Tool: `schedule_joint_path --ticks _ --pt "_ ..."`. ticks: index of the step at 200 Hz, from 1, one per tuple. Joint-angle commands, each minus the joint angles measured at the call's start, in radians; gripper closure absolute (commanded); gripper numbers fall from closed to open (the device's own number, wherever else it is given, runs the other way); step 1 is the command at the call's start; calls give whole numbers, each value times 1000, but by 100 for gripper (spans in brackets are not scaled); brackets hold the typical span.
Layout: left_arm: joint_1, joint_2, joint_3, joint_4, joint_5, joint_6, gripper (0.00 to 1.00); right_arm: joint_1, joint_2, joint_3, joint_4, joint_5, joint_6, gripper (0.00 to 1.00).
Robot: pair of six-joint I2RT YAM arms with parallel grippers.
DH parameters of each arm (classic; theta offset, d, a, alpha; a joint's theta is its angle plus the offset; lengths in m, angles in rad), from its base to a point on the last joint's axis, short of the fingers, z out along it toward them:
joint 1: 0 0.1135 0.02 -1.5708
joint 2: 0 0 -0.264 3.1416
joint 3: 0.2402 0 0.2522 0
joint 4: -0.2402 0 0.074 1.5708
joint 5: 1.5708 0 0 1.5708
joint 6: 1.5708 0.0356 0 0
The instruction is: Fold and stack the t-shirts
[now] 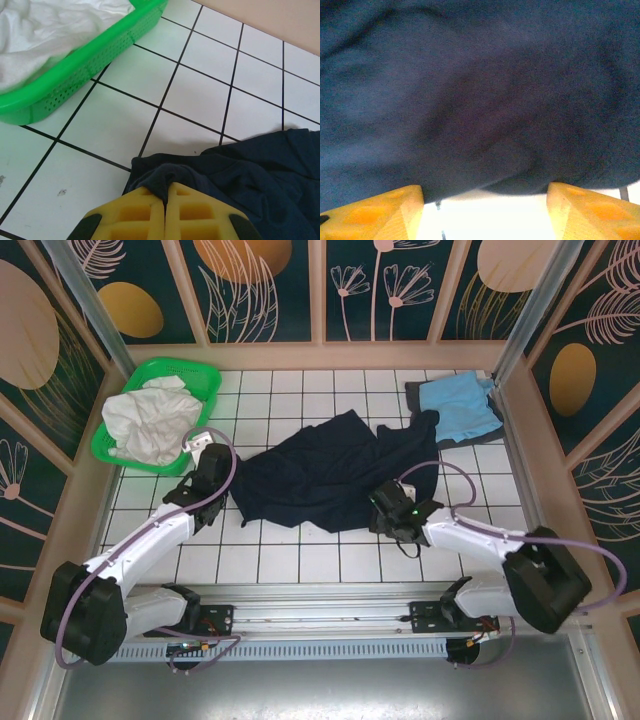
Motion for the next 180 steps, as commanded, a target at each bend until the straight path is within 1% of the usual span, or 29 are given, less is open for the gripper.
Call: schedule_joint_path --ticks 1,18,24,63,78,89,100,112,121,125,139,146,167,180 --pt "6 -2 38 -10 -50 19 100 -23 114 57 51 71 2 34" --pt "6 -20 20 -16 -55 11 100 -19 188 110 24 169 1 38" --pt "6 -31 11 -15 -56 9 100 -22 203 120 31 185 -8 41" --pt "9 -94 -14 -68 -133 -7 100 -69 312 231 119 176 -119 73" --pt "13 -123 -13 -96 -160 -4 100 -74 364 326 135 178 -188 85" --pt "14 -145 -22 -98 -168 1 100 -64 394 413 123 157 -242 92" --pt "14 -159 -35 -92 -166 -1 100 -18 393 512 66 159 -268 94" --pt "14 -159 -52 -82 -156 -13 100 35 377 580 24 138 -322 96" --pt "15 -151 -59 -79 -156 -25 100 44 370 627 -62 145 -309 100" --pt "14 -148 -62 -78 -159 -29 100 46 364 637 -96 156 -308 100" --pt "15 -141 -66 -77 -166 -32 100 47 314 627 -185 224 -284 100" --pt "17 -141 -63 -81 -171 -32 100 43 277 613 -214 240 -276 100" --pt "16 -155 -48 -94 -177 -22 100 27 139 579 -262 240 -264 100" --pt "16 -169 -40 -101 -177 -10 100 -13 48 558 -262 199 -272 100"
